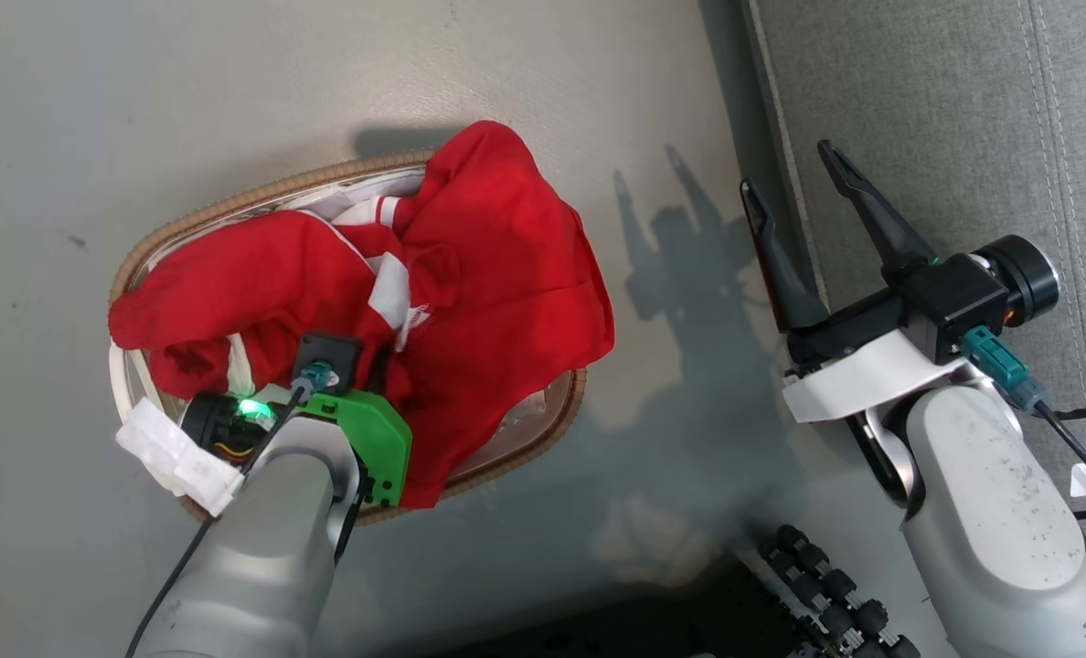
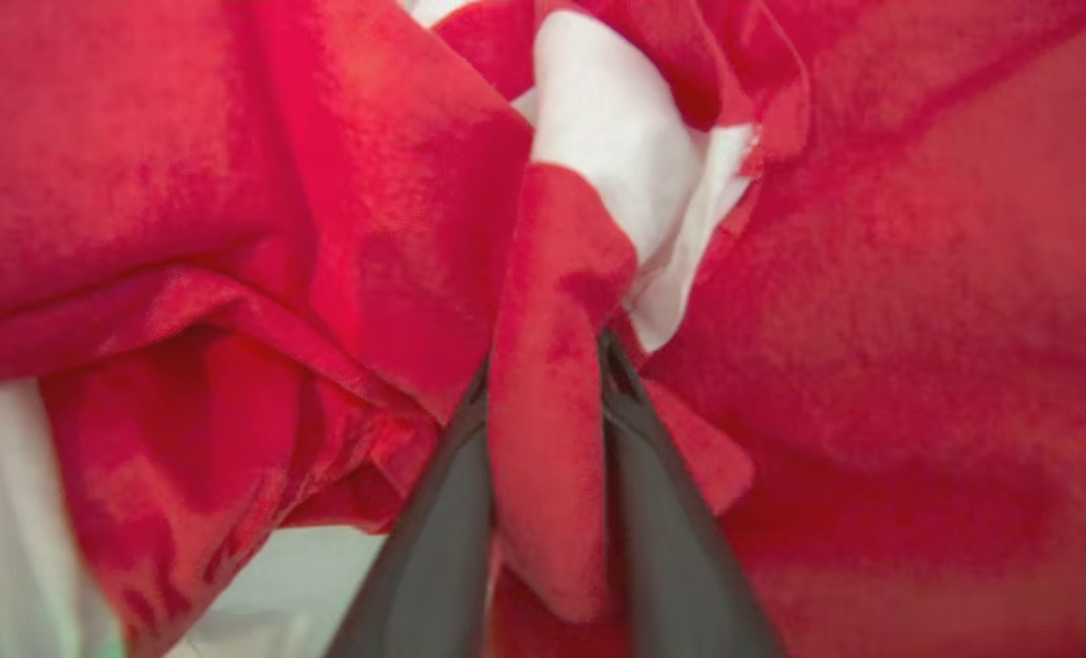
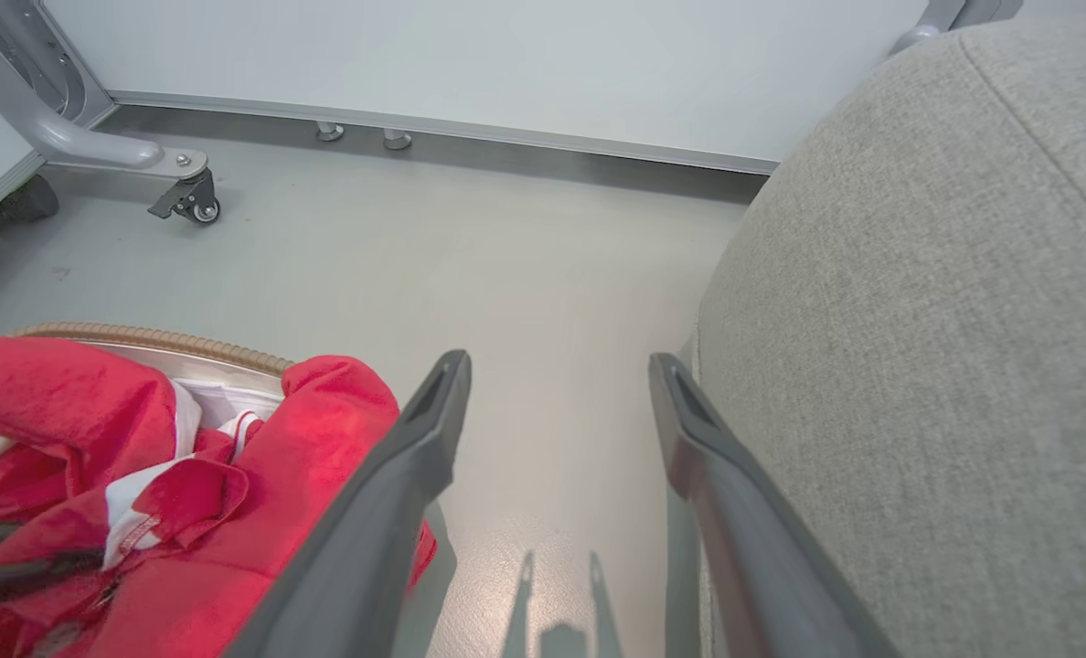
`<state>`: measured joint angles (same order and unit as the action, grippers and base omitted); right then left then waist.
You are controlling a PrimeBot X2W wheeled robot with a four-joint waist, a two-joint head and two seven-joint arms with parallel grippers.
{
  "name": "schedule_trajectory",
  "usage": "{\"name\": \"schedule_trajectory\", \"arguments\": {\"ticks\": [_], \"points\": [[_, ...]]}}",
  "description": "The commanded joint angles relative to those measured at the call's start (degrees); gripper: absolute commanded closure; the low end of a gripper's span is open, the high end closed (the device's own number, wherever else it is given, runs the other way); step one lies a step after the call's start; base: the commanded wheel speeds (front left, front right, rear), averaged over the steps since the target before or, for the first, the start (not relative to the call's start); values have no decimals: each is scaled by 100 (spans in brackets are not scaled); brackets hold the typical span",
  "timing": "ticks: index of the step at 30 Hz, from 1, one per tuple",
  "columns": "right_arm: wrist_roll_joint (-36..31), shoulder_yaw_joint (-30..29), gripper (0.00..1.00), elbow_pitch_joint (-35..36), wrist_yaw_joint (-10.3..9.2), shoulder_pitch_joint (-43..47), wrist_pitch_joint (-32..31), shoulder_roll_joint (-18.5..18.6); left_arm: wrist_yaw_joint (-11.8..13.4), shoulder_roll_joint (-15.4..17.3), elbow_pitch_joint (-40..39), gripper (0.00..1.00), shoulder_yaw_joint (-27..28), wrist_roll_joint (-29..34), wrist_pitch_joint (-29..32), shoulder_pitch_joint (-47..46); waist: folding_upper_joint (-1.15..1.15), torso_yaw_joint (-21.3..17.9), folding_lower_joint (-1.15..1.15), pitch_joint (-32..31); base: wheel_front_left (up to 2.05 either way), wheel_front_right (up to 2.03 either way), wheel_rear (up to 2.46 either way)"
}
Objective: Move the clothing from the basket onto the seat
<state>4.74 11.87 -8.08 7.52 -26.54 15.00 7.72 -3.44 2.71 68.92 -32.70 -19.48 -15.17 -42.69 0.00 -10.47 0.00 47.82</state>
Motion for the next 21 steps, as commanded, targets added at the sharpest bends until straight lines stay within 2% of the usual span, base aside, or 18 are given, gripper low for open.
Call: {"name": "schedule_trajectory", "arguments": {"ticks": [1,10,21], "points": [[21,18,0,22,-6,-91,27,-31,76,35,8,100,9,-63,2,-111,0,-3,0,-46,0,0,0],[139,76,0,-206,-6,11,27,-159,248,96,-591,100,395,-236,2,398,0,15,0,-706,0,0,0],[248,92,0,-622,-6,499,27,-242,215,125,-1720,100,1144,113,2,1522,0,246,0,-2173,0,0,0]]}}
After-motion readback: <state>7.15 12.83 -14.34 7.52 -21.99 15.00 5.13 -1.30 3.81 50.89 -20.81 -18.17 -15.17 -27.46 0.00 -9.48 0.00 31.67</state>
